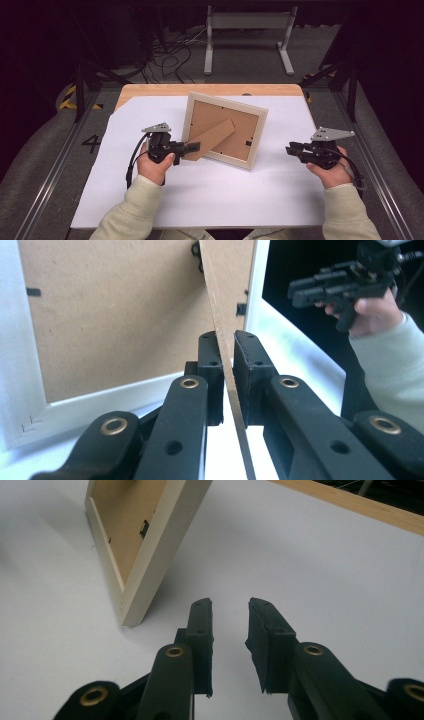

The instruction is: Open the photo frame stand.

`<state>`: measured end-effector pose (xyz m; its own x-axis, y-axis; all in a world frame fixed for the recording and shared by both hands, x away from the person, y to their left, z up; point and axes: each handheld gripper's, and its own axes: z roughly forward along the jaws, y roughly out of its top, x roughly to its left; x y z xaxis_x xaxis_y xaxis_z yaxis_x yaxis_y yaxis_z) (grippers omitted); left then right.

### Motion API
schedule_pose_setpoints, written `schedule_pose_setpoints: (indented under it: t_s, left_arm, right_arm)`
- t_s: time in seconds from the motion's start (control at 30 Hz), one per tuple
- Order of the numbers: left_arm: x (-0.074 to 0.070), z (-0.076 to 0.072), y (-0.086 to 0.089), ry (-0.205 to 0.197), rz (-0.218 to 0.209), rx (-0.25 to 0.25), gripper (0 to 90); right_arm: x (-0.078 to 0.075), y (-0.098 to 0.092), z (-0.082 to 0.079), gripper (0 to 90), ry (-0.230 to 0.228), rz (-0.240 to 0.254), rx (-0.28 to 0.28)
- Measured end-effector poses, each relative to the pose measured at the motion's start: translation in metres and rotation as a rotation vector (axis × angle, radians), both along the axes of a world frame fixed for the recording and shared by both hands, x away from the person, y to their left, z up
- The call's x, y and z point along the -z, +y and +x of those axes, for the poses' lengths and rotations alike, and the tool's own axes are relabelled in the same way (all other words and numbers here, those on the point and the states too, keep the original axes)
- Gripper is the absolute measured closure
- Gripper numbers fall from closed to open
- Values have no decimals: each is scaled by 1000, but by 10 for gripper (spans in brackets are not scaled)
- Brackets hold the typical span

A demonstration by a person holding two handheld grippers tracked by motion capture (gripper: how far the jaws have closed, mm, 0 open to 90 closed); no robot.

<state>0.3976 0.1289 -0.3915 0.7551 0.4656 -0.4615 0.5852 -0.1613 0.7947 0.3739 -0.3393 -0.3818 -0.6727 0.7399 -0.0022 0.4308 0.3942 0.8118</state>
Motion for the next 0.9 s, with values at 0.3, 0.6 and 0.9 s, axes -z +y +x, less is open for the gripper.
schedule_pose_setpoints:
  t_s: [0.3, 0.6, 0.9]
  left_arm:
    - [11, -9, 12, 59, 73, 70, 836]
    - [23, -20, 15, 56, 203, 133, 821]
    - [30, -25, 14, 23, 280, 174, 810]
  right_arm:
    - [-1, 2, 1, 718, -2, -1, -6]
    - [-1, 4, 1, 716, -2, -8, -7]
    - [-1, 6, 1, 716, -4, -10, -13]
